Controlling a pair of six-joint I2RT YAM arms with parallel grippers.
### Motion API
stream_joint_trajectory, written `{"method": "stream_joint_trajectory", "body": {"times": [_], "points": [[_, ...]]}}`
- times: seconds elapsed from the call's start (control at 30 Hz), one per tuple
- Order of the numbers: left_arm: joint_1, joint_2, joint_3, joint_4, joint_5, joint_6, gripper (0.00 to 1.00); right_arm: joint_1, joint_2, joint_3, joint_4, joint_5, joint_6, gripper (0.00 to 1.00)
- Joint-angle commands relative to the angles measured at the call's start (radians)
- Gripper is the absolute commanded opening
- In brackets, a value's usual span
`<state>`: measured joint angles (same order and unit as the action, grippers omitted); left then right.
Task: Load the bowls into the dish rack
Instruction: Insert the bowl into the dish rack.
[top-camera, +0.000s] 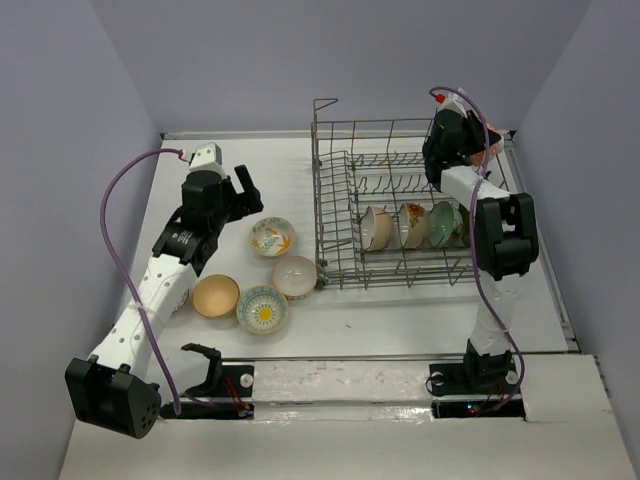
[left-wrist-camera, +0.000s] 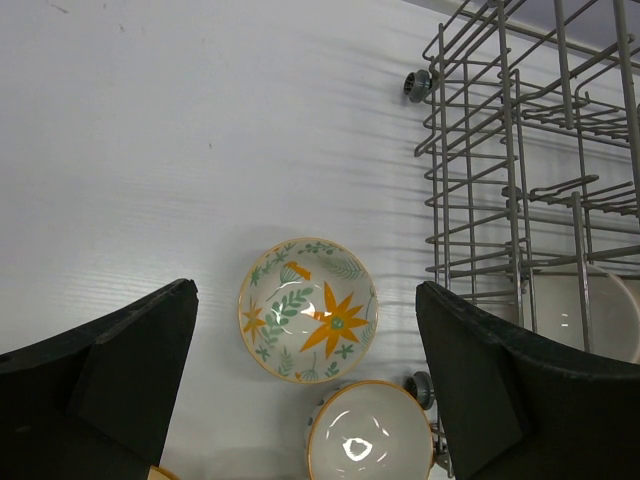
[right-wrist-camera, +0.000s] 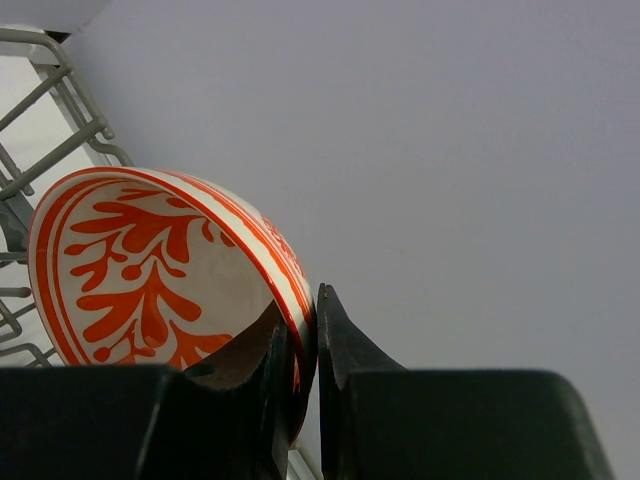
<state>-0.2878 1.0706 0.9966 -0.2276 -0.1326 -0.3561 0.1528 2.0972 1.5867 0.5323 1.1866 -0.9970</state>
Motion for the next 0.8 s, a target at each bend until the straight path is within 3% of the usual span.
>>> {"method": "stream_joint_trajectory", "body": {"times": [0.0,0.77], "points": [[0.004,0.002,-0.001,0.042,-0.004,0.009,0.99,0.019,-0.019,-0.021,0.038,0.033,0.024,0.01],[0.004,-0.012,-0.012,0.045,0.008,0.006,0.99,0.047,-0.059,-0.076,0.041,0.056,-0.015,0.01]]}}
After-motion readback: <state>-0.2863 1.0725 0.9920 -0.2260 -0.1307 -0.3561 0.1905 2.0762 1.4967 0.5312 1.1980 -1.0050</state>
